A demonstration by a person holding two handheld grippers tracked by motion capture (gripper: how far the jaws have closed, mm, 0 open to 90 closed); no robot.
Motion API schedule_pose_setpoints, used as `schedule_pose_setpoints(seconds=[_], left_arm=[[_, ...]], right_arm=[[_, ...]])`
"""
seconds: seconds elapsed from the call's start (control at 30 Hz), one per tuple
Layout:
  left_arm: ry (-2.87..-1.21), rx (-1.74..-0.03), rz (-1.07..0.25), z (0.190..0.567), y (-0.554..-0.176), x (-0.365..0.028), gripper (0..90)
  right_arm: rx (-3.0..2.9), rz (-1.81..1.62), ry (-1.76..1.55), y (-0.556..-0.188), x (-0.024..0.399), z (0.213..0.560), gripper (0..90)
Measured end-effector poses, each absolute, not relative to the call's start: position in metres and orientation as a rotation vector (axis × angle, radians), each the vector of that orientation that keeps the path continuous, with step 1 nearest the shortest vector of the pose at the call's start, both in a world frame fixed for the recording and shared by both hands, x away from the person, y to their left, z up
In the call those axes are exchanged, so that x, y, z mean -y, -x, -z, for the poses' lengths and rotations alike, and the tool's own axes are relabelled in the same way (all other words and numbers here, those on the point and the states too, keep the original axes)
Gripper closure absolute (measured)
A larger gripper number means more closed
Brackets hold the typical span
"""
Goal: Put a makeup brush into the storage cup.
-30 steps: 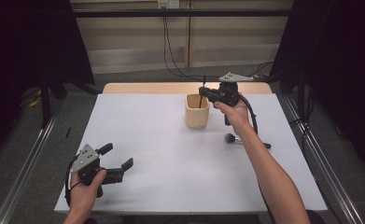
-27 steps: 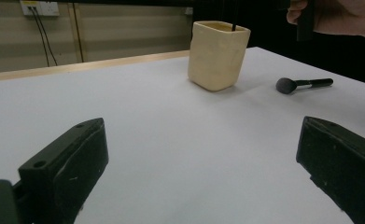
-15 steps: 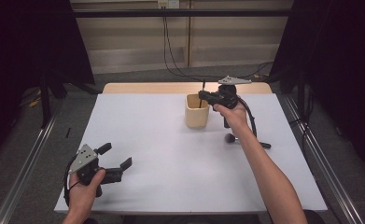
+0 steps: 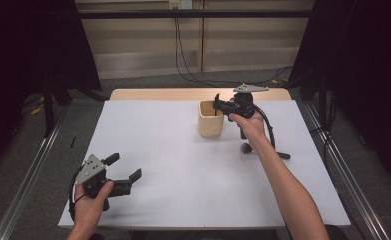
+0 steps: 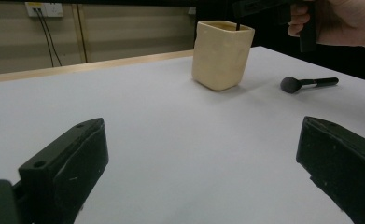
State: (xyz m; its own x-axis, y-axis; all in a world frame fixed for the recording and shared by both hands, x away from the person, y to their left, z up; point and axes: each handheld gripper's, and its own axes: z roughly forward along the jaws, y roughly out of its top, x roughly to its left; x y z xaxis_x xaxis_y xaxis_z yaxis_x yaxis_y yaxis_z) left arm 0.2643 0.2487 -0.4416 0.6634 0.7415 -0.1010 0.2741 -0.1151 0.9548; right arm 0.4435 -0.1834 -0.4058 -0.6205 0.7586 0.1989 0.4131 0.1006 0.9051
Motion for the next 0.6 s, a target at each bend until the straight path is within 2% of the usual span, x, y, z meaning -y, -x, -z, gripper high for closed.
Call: schedule_pose_setpoints(seconds=[0.17,0.33,0.47,0.6], left_arm=[[-1.680,-0.838,-0.497,0.441,-0.265,-0.250,2.3],[-1.684,-0.835,-0.497,0.442,-0.265,-0.250,2.3],[-1.680,-0.837,-0.493,0.442,-0.265,-0.250,2.3],[-1.676,-0.839,-0.491,0.441,-0.265,-0.250,2.3]], right_arm=[[-2.060,-1.531,-1.158,-0.444,0.186,0.410,76.7],[-2.050,-1.536,-1.154,-0.441,0.189,0.410,69.5],[-2.033,-1.569,-1.140,-0.437,0.190,0.409,60.4],[-2.018,-1.563,-1.135,-0.433,0.190,0.408,44.3]])
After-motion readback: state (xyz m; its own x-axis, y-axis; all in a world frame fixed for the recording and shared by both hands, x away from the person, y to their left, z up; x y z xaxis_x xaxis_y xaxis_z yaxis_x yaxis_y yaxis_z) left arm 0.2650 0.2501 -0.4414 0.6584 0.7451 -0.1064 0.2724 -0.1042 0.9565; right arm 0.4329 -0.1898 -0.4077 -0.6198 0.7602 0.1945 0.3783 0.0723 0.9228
